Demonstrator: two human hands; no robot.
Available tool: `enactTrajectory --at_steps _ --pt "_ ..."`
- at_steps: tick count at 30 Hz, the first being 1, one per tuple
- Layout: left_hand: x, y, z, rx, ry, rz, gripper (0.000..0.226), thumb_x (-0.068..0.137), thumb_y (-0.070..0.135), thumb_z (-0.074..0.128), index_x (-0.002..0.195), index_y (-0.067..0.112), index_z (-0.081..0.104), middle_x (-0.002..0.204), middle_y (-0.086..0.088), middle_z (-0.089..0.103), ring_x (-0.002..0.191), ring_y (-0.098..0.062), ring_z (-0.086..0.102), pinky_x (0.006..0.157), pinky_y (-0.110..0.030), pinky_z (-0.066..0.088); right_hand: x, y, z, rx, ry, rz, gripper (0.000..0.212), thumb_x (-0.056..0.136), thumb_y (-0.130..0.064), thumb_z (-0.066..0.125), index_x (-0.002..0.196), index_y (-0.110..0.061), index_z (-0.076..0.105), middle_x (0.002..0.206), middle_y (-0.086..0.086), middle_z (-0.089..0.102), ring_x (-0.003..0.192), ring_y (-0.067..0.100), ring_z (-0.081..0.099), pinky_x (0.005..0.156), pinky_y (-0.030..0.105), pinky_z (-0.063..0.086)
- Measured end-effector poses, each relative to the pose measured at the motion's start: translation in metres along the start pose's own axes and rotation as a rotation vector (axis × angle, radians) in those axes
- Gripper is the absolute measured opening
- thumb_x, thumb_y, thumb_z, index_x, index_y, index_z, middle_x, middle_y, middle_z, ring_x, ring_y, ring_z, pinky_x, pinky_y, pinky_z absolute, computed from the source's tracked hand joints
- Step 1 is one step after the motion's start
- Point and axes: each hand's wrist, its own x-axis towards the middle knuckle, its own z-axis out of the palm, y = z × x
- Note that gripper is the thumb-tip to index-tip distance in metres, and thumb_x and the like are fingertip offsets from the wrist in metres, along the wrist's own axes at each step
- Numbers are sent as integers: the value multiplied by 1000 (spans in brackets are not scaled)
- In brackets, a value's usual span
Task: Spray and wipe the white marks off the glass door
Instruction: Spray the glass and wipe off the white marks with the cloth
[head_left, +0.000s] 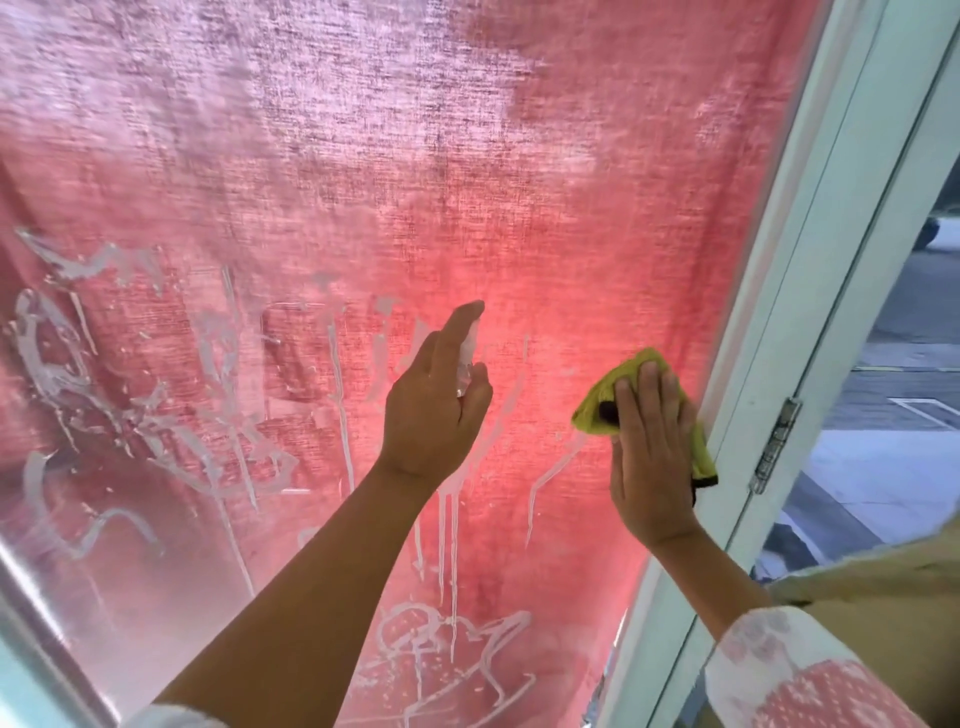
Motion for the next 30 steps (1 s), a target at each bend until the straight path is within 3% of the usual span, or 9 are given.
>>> enactTrajectory --at_steps 4,7,11,16,20,24,27,28,30 --pt "1 0 -2 15 -17 21 47 94 26 41 140 29 30 121 -7 60 63 -23 58 53 -40 51 60 -15 -10 35 103 105 49 100 -6 38 147 -3 24 155 21 17 145 37 11 118 52 7" --pt "0 -2 -3 22 -16 24 47 94 25 41 139 29 30 121 -6 60 62 -22 58 52 -38 50 92 -33 -7 64 181 153 45 100 -7 39 144 0 32 151 27 24 142 42 15 118 52 4" --pt "-1 -2 -2 18 -17 31 46 94 25 41 139 29 30 118 -4 60 54 -20 52 48 -36 46 50 -25 7 -3 106 -62 47 101 -9 38 146 -8 27 157 9 12 146 29 8 118 51 8" --pt "0 -4 -2 16 -32 44 46 95 25 42 139 29 31 112 -4 61 50 -20 49 45 -38 45 -20 7 3 -96 -72 -257 69 93 -6 45 152 -19 12 161 -2 3 147 23 9 119 44 7" --pt "1 -4 -4 3 -43 28 48 94 24 43 141 29 33 117 -2 61 59 -24 56 48 -40 49 33 -2 -11 -26 -1 -88 50 103 -15 28 152 -15 15 160 3 2 147 27 6 119 46 7" --pt "-3 -1 -6 -30 -7 5 52 95 20 46 144 31 31 131 7 54 59 -20 57 50 -38 51 115 -32 -14 57 185 38 42 101 -8 38 143 -1 35 152 17 25 143 36 15 119 48 5" --pt "-6 2 -8 -56 21 -6 60 95 16 49 146 33 22 138 9 47 71 -18 60 57 -32 53 119 -48 -4 37 193 -7 45 98 -3 45 143 -3 37 151 17 29 143 34 17 118 51 9" --pt "-7 2 -9 -68 23 -14 61 95 17 50 146 33 19 133 2 54 68 -14 59 56 -27 51 108 -47 0 18 159 -72 49 96 -1 48 143 -6 35 151 13 28 144 30 16 118 51 10" --pt "-11 0 -10 -118 37 -68 63 95 20 51 145 34 16 102 -1 61 62 -10 56 52 -21 45 80 -36 4 -30 71 -257 57 92 3 53 144 -9 34 151 9 28 144 25 17 118 48 10"
